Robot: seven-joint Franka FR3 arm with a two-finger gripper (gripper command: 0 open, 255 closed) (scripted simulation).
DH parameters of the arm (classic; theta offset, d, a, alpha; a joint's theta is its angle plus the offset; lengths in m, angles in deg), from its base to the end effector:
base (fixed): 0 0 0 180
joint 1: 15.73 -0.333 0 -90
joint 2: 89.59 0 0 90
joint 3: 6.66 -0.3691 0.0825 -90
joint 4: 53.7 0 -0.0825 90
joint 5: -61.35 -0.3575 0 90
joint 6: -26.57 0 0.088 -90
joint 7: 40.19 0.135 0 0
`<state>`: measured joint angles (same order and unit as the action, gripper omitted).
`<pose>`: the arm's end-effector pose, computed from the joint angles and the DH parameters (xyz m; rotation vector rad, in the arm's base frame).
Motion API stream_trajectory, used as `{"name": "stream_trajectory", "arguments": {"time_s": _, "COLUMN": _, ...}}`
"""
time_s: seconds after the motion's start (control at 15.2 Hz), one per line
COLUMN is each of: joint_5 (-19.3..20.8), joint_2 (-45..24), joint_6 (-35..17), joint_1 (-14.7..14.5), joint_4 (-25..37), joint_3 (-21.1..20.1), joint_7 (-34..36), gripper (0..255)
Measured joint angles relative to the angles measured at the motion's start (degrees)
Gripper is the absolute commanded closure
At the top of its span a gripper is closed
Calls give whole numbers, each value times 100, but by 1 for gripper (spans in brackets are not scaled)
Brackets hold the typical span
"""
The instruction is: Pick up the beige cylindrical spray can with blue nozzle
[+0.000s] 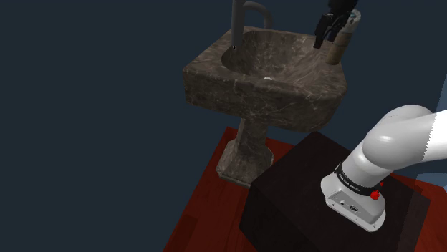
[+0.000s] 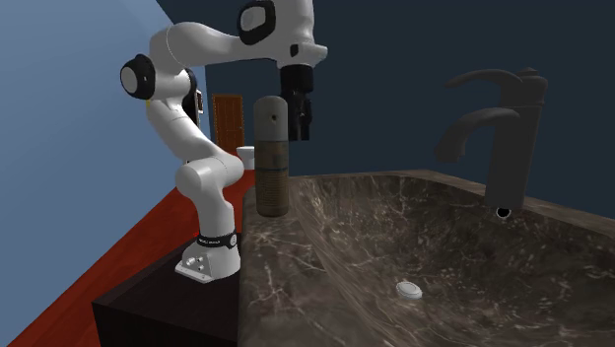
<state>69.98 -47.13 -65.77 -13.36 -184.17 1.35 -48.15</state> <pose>0.2558 -0.0852 0.6249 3.0742 -0.0129 0.0950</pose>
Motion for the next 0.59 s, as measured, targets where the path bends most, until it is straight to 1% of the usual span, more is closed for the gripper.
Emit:
{"name": "stream_trajectory", "arguments": {"time_s": 0.07, "joint_5": 32, "joint_2": -64, "joint_6": 19, "joint_1": 38, "joint_4": 177, "joint_3": 95, "joint_7": -72, "gripper": 0}}
{"name": "stream_trajectory", "arguments": {"time_s": 0.4, "joint_5": 193, "joint_2": -191, "joint_6": -159, "joint_1": 235, "joint_4": 621, "joint_3": 637, "joint_7": -454, "gripper": 0}}
{"name": "stream_trajectory", "arguments": {"time_s": 0.59, "joint_5": 214, "joint_2": -357, "joint_6": -238, "joint_1": 300, "joint_4": 999, "joint_3": 943, "joint_7": -656, "gripper": 0}}
